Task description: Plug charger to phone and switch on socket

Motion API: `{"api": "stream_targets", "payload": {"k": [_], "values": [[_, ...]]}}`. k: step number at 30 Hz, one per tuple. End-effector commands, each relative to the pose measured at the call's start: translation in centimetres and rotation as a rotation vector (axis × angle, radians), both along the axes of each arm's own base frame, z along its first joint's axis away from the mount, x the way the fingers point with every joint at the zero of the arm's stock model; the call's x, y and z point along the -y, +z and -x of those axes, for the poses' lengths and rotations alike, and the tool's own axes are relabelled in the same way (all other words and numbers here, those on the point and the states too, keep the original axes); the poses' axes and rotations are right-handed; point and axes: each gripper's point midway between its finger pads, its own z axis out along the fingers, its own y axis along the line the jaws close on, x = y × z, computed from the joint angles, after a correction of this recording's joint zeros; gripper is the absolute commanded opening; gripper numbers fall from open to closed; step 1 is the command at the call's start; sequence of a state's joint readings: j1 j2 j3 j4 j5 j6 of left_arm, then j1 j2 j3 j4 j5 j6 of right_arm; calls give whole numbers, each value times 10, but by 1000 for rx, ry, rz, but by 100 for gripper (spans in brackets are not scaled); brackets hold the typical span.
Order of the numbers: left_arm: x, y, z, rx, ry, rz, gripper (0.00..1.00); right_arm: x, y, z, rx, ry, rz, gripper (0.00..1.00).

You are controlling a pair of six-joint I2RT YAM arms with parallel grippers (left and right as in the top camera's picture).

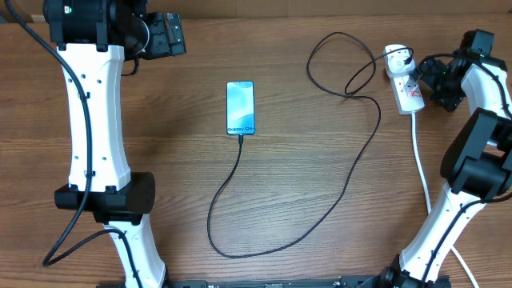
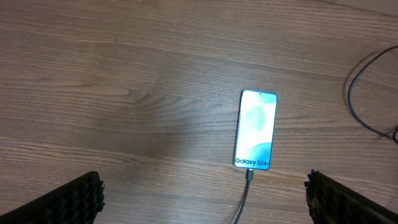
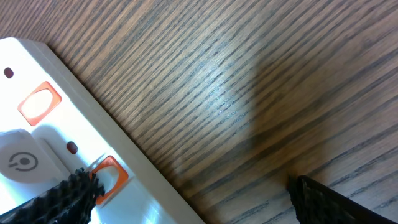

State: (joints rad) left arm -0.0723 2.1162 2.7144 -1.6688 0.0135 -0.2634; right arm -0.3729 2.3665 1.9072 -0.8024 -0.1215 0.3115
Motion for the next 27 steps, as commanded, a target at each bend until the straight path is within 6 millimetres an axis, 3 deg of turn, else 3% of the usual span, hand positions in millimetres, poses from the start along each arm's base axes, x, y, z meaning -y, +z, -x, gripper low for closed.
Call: {"api": "stream_targets", "payload": {"k": [1, 7, 12, 20, 27], "values": [[1, -2, -1, -3, 12, -6, 100, -22, -23, 12, -62, 76, -39, 100], [1, -2, -1, -3, 12, -6, 100, -23, -23, 14, -69, 83, -45, 100], [1, -2, -1, -3, 12, -6, 100, -24, -6, 9, -59, 86, -58, 100], [1, -2, -1, -3, 12, -6, 100, -15, 106, 2, 44, 74, -3, 100], [1, -2, -1, -3, 12, -6, 100, -14, 225, 36, 193, 44, 76, 100]]}}
